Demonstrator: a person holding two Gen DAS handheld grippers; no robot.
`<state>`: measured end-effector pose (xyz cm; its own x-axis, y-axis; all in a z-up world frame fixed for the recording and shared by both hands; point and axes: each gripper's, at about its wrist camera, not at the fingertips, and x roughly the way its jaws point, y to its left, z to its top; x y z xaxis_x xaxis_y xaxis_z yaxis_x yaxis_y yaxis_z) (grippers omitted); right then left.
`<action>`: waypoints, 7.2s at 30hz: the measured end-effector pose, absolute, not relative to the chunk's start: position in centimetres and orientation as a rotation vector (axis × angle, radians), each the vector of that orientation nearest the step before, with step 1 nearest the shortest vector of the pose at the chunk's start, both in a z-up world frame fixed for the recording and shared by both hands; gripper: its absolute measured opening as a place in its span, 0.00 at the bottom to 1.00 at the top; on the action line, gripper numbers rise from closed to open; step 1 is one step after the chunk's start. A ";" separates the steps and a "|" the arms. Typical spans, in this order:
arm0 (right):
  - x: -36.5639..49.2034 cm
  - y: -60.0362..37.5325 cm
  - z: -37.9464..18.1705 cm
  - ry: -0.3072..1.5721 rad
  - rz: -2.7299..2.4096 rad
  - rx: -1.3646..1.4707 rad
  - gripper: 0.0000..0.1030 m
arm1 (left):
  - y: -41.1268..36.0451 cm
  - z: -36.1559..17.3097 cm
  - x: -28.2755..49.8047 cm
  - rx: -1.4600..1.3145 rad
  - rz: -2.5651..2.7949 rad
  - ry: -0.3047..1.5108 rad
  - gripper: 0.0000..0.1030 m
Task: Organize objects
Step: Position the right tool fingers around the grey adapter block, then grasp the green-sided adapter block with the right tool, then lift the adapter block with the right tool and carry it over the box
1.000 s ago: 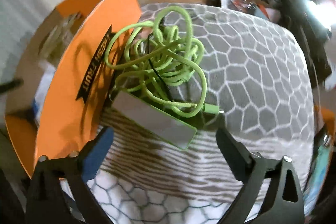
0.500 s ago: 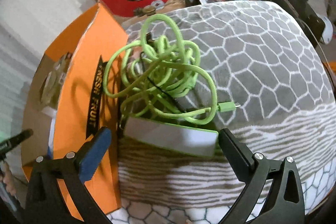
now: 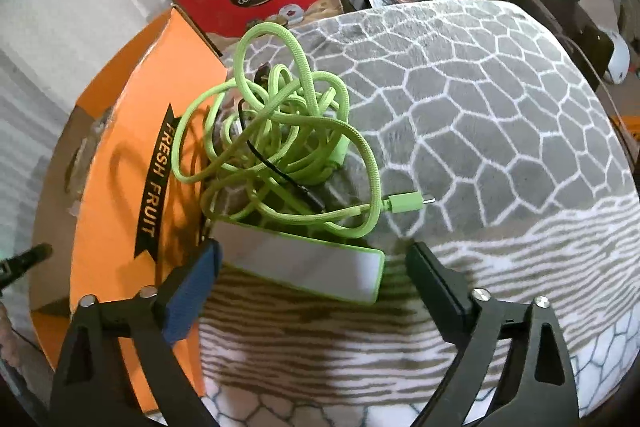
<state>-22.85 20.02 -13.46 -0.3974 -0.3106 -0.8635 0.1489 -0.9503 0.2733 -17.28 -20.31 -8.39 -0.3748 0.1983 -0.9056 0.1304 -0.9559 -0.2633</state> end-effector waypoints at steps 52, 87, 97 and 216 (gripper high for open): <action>-19.5 25.6 -11.1 0.440 -2.095 1.459 0.54 | -19.9 -8.5 -17.1 -1.739 2.544 -0.449 0.05; -17.1 27.0 -12.0 0.310 -2.090 1.581 0.65 | -19.1 -8.4 -17.0 -1.742 2.544 -0.441 0.05; -15.4 29.2 -10.8 -0.093 -2.186 1.644 0.70 | -19.1 -8.3 -16.9 -1.735 2.540 -0.450 0.05; -19.9 17.9 2.0 0.036 -2.446 1.224 0.98 | -19.5 -8.4 -17.0 -1.728 2.533 -0.458 0.05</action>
<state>-19.91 17.88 1.96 -0.5341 -0.3421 -0.7731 0.3649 -0.9182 0.1542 -17.02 -19.50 -8.38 -0.3784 0.1983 -0.9042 0.1310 -0.9555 -0.2644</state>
